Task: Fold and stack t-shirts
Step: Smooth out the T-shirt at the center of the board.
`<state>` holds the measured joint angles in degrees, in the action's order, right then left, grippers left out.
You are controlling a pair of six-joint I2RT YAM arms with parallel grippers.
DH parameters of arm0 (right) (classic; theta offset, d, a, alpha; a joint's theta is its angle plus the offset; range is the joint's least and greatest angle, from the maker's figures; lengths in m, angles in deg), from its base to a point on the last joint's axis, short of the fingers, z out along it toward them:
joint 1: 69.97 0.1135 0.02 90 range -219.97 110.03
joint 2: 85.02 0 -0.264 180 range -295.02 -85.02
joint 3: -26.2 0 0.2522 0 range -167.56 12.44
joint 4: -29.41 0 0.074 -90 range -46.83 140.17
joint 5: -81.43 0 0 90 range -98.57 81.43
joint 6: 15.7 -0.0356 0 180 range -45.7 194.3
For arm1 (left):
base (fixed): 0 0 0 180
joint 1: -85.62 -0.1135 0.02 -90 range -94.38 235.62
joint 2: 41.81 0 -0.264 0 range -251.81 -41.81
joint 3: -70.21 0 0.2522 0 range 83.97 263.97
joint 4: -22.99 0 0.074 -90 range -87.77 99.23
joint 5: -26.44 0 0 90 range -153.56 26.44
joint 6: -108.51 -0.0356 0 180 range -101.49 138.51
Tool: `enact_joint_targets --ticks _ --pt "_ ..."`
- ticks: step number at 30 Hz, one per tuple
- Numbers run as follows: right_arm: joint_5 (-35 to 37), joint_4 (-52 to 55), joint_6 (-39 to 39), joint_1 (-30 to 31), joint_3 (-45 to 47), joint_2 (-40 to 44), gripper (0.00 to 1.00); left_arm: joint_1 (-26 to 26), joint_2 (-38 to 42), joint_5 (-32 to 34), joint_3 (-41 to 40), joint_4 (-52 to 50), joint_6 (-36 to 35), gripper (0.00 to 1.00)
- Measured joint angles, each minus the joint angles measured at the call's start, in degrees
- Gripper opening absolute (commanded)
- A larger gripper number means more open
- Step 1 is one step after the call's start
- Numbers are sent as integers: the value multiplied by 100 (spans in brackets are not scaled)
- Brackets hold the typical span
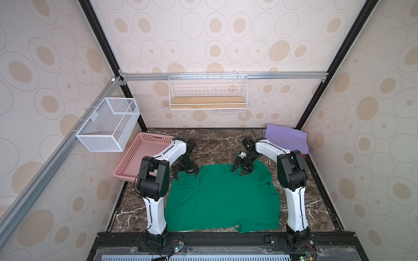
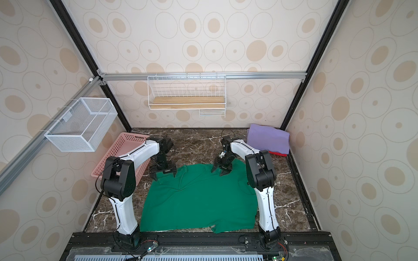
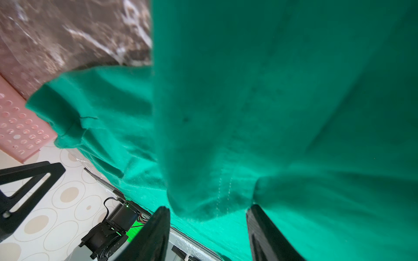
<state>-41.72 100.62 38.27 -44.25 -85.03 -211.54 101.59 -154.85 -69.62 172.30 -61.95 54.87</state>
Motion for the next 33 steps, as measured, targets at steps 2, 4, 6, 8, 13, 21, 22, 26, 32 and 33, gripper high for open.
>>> enact_joint_targets --ticks 2,4,6,8,13,21,22,26,32,33 --pt "0 -2 -2 0 20 0 59 0 0 -2 0 0 0 99" --pt "-2 -24 -11 0 22 0 57 0 0 -2 -2 0 0 99" --pt "-2 -57 -22 -2 22 -2 57 0 0 -2 -2 0 -2 99" --pt "-4 -72 -20 0 4 -31 56 0 0 -2 -2 0 -7 99" --pt "-24 -55 -28 -4 -127 -201 48 0 0 -2 -4 0 -15 99" --pt "-48 -107 -37 -2 -186 -278 20 0 -2 -2 -4 -2 -17 99" --pt "-57 -107 -26 -2 -190 -278 16 0 -4 -2 -4 -2 -17 99" --pt "-66 -90 2 -2 -249 -278 6 0 -26 -7 -4 -2 -17 99" --pt "-33 190 48 -2 -748 -278 3 0 -168 -20 15 -2 -20 99" --pt "-15 238 48 -2 -898 -278 3 0 -192 -26 24 -4 -20 99"
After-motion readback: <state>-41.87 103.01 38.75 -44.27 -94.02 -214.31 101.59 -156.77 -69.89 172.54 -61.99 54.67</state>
